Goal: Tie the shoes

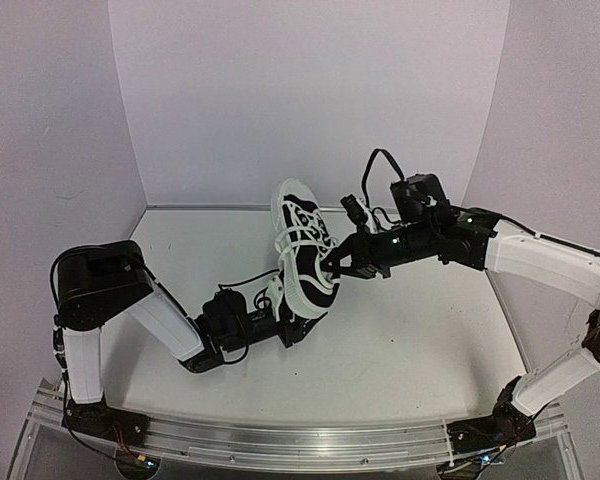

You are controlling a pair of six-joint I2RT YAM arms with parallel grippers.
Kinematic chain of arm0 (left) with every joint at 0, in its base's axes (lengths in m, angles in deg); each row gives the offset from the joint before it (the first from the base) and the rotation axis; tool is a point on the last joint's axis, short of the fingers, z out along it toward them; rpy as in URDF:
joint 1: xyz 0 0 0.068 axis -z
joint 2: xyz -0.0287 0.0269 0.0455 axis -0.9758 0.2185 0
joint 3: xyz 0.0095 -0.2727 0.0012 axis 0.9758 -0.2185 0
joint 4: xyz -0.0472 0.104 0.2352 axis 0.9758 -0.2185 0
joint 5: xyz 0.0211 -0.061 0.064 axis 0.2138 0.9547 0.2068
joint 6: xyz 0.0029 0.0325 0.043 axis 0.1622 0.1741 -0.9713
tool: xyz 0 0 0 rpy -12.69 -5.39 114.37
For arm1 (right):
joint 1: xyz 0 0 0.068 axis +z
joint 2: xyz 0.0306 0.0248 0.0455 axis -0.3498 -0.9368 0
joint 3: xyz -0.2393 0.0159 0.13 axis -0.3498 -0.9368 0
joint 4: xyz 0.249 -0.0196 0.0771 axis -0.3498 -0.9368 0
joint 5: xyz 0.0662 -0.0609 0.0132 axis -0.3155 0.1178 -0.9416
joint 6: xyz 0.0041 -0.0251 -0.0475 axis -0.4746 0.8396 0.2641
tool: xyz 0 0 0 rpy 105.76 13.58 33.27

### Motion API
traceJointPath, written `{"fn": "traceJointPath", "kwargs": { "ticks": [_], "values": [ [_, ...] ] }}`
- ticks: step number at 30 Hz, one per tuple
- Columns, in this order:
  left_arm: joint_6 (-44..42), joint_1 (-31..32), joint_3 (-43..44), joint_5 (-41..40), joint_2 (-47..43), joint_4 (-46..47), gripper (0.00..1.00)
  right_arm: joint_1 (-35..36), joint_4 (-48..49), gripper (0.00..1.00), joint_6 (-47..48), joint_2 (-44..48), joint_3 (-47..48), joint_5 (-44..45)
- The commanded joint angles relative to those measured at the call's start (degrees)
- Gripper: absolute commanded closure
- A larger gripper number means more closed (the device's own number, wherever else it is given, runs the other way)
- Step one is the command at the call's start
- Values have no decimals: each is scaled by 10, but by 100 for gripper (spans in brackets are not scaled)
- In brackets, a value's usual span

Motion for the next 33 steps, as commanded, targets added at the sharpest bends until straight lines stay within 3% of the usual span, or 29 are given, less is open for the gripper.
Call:
{"fn": "traceJointPath", "kwargs": {
  "ticks": [1, 5, 6, 12, 17, 23, 28, 33],
  "values": [
    [8, 2, 20, -10, 10, 107, 63, 3, 61, 100, -6, 9, 24, -18],
    [16, 2, -17, -56, -27, 99, 97, -1, 58, 100, -4, 24, 14, 2],
    [17, 2, -31, -73, -48, 88, 99, -4, 55, 100, -4, 30, 10, 7],
    [17, 2, -134, -137, -237, -70, 100, -29, 23, 100, 6, 51, -37, 55],
    [3, 3, -158, -172, -418, -274, 100, -30, 18, 100, 23, 28, -71, 75],
    [-29, 2, -153, -218, -577, -432, 100, -30, 20, 100, 41, -16, -83, 79],
    [-36, 2, -144, -237, -632, -486, 100, -29, 30, 100, 38, -37, -96, 90],
    [-47, 2, -129, -198, -614, -527, 100, -16, 74, 100, 11, -62, -124, 82]
  ]
}}
